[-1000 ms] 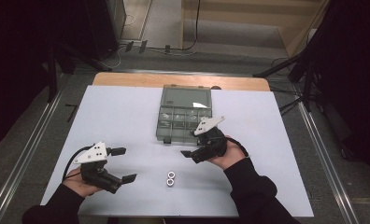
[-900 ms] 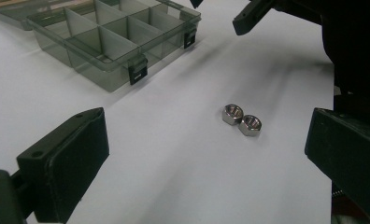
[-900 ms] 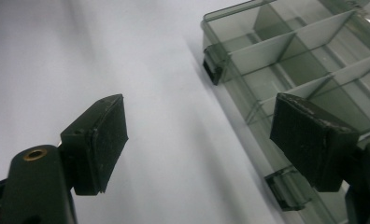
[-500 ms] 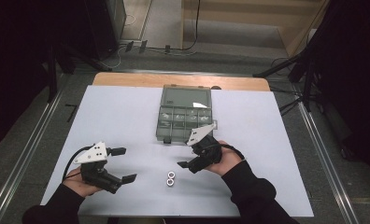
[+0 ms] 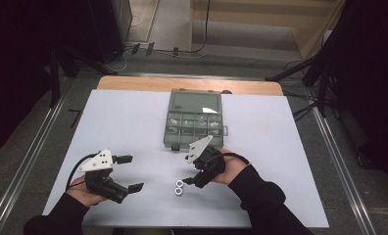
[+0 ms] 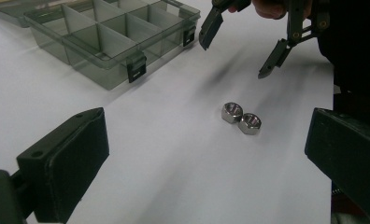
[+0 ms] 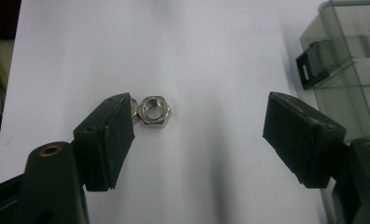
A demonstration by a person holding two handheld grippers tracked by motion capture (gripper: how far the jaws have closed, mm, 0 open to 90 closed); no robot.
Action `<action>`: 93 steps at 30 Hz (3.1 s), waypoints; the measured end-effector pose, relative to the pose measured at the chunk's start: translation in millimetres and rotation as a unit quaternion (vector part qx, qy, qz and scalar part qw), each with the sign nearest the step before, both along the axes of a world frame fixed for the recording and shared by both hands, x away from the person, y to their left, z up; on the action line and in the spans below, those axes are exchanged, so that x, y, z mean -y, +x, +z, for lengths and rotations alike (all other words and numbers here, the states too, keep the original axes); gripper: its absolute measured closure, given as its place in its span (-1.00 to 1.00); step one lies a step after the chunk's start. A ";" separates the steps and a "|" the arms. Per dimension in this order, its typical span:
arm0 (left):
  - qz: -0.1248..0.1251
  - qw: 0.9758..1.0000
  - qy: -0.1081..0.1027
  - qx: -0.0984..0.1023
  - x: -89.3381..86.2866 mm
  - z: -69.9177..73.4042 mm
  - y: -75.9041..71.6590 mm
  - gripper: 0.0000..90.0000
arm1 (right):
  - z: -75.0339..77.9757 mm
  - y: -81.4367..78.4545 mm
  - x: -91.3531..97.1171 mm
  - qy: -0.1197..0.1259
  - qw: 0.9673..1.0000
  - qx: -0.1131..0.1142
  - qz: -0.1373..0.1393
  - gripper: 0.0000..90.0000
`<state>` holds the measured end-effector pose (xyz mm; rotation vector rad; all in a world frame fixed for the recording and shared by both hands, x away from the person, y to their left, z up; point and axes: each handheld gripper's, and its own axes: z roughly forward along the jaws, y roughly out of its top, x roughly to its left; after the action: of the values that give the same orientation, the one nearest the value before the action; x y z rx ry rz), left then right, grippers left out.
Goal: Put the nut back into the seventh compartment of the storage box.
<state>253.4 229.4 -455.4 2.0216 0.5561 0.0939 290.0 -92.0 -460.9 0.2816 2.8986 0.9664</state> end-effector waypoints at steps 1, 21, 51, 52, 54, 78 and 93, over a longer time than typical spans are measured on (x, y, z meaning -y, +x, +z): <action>0.000 1.000 0.002 0.000 0.0 0.2 -0.1 -1.00 | 0.3 0.2 -1.4 -0.006 1.000 -0.002 0.007 -0.42; 0.000 1.000 0.003 0.000 -0.8 0.6 -1.5 -1.00 | -0.8 10.4 -21.7 -0.059 0.988 0.009 0.140 -0.26; -0.001 1.000 -0.001 0.002 -2.2 1.5 -2.2 -1.00 | -19.7 17.1 -41.6 -0.131 0.950 0.038 0.281 0.23; -0.001 1.000 -0.001 0.002 -2.2 1.5 -2.2 -1.00 | -19.7 17.1 -41.6 -0.131 0.950 0.038 0.281 0.23; 0.002 1.000 -0.003 0.003 -3.6 2.3 -2.0 -1.00 | -20.3 16.9 -42.6 -0.135 0.949 0.041 0.283 0.26; -0.001 1.000 -0.001 0.004 -3.4 2.1 -2.2 -1.00 | -17.7 18.9 -55.9 -0.160 0.926 0.039 0.339 0.59; 0.001 1.000 -0.001 0.003 -3.6 1.9 -2.1 -1.00 | -10.6 24.1 -47.1 -0.123 0.942 0.020 0.310 0.59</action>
<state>251.3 233.1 -453.4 2.0186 0.5538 0.1002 314.1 -44.9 -471.5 -0.6966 3.0678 0.6208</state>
